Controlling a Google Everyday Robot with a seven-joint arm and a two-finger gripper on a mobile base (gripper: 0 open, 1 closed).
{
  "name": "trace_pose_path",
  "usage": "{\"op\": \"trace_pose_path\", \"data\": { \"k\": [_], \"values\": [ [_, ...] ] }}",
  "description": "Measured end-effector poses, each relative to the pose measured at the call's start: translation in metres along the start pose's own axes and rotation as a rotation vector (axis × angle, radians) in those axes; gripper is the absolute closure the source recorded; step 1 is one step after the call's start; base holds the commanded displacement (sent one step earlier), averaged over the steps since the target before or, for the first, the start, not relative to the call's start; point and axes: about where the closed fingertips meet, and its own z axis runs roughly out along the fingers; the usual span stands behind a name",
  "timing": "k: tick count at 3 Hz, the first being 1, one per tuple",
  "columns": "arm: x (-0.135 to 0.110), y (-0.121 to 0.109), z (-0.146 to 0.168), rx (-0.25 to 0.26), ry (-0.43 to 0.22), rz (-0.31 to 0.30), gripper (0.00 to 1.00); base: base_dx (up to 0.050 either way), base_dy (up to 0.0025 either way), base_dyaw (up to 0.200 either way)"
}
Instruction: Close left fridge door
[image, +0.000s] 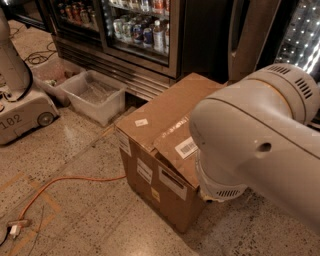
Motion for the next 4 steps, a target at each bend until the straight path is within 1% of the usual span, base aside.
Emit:
{"op": "trace_pose_path", "data": {
  "k": [1, 2, 3, 4],
  "values": [
    [0.000, 0.000, 0.000, 0.000, 0.000, 0.000, 1.00, 0.000, 0.00000, 0.000],
    [0.002, -0.002, 0.000, -0.015, -0.074, -0.013, 1.00, 0.000, 0.00000, 0.000],
    [0.008, -0.005, -0.001, -0.039, -0.216, -0.029, 1.00, 0.000, 0.00000, 0.000],
    [0.010, -0.006, -0.002, -0.051, -0.297, -0.048, 1.00, 0.000, 0.00000, 0.000]
  ]
}}
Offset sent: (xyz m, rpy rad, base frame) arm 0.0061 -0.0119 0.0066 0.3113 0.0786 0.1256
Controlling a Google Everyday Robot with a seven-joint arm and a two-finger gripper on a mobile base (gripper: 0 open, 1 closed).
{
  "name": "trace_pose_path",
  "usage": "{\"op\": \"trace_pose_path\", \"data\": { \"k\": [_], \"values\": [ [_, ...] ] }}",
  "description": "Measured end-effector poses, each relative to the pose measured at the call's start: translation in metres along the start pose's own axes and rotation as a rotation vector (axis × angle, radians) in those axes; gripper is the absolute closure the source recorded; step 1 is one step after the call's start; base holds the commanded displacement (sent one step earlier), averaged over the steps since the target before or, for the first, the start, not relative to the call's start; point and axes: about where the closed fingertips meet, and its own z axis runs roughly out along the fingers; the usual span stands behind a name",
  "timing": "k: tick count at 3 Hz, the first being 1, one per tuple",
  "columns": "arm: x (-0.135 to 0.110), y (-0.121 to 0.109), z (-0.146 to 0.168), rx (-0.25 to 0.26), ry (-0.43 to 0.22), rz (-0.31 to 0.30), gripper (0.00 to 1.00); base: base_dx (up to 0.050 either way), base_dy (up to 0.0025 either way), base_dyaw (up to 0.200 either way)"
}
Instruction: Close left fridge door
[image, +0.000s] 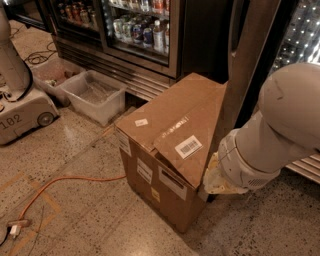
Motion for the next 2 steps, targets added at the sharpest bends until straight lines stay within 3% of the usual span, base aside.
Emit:
{"op": "trace_pose_path", "data": {
  "k": [2],
  "values": [
    [0.001, -0.019, -0.006, -0.013, -0.001, 0.016, 1.00, 0.000, 0.00000, 0.000]
  ]
}}
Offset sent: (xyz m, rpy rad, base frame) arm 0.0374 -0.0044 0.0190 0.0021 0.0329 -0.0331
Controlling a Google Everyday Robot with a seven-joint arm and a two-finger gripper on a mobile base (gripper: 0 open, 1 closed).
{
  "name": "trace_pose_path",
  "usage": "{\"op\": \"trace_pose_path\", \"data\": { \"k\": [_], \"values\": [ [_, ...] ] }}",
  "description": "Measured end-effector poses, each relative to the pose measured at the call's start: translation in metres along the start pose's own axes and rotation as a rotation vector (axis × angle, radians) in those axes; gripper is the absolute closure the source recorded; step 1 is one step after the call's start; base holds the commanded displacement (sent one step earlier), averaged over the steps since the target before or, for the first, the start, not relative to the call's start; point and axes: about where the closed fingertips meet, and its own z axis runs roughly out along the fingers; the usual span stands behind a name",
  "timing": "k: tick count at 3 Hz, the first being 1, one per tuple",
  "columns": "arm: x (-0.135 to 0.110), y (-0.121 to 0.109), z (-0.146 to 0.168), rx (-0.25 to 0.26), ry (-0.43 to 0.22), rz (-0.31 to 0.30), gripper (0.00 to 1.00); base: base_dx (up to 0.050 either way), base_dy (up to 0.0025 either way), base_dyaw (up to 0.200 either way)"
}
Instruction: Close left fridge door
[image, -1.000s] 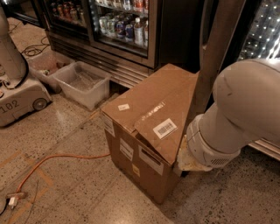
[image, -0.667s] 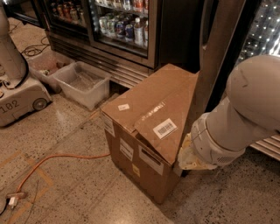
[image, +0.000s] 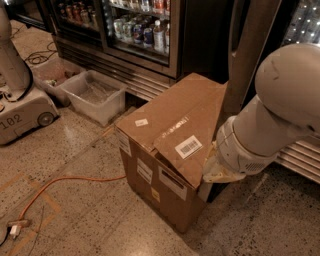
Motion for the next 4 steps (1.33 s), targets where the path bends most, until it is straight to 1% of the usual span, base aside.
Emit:
{"op": "trace_pose_path", "data": {
  "k": [2, 3, 4],
  "values": [
    [0.001, -0.035, -0.011, -0.015, 0.028, 0.044, 1.00, 0.000, 0.00000, 0.000],
    [0.005, -0.059, -0.014, -0.030, 0.048, 0.084, 1.00, 0.000, 0.00000, 0.000],
    [0.005, -0.059, -0.014, -0.030, 0.048, 0.084, 1.00, 0.000, 0.00000, 0.000]
  ]
}}
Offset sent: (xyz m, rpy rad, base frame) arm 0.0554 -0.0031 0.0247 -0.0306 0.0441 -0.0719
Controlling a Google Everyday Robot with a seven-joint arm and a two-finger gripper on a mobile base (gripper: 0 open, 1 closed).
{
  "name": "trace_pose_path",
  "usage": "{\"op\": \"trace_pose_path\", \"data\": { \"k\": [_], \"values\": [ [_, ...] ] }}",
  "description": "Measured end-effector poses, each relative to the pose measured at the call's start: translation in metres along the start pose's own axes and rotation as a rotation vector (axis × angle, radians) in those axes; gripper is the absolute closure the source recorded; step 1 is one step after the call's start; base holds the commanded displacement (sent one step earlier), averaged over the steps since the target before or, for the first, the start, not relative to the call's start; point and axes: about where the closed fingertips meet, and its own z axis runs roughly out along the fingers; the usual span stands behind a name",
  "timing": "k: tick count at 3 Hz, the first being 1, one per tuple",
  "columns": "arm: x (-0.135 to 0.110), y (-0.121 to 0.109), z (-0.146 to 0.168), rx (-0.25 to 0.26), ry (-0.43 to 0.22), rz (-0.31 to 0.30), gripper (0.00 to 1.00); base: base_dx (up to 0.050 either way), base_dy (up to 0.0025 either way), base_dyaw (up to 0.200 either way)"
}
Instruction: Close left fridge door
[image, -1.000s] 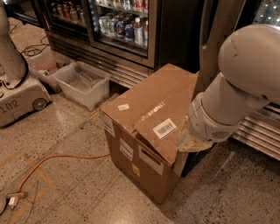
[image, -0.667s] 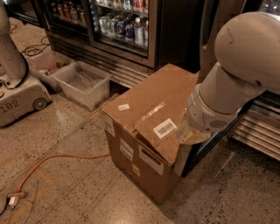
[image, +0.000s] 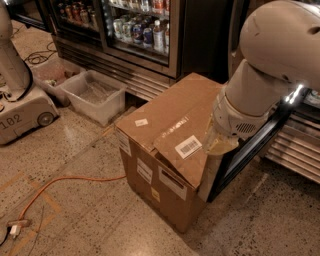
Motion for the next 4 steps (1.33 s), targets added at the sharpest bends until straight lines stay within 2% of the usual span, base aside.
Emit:
{"op": "trace_pose_path", "data": {
  "k": [2, 3, 4],
  "values": [
    [0.007, -0.002, 0.041, -0.069, 0.004, 0.011, 1.00, 0.000, 0.00000, 0.000],
    [0.007, -0.002, 0.041, -0.069, 0.004, 0.011, 1.00, 0.000, -0.00003, 0.084],
    [0.007, -0.002, 0.041, -0.069, 0.004, 0.011, 1.00, 0.000, -0.00001, 0.196]
  ]
}}
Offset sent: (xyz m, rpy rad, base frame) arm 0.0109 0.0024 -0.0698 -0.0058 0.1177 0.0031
